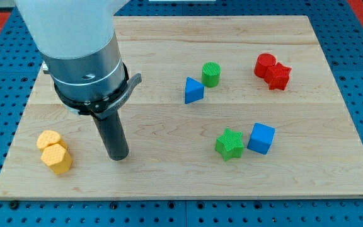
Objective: Move the blue triangle above the yellow blocks
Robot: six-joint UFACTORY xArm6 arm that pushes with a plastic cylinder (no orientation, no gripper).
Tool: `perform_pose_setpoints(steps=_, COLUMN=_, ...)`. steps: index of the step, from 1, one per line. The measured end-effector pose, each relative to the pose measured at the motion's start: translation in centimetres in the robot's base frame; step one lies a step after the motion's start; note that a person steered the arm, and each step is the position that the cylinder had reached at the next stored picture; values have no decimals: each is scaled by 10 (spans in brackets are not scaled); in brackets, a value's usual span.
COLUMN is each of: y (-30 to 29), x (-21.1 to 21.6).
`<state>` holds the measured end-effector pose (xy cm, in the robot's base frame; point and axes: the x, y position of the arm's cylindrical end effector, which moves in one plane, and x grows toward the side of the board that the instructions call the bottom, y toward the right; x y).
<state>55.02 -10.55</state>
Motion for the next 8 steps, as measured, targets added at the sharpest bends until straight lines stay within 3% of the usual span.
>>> perform_pose_setpoints(steps=1, y=42, x=-15)
perform_pose_setpoints(steps=2, y=131, x=-38)
perform_pose_setpoints(steps=4, y=183, x=-99)
perform_pose_setpoints(steps=6, y=78, x=-150)
perform_pose_setpoints(steps=7, y=-49, x=-156)
perform_pose_setpoints(steps=8, y=-47, x=-164)
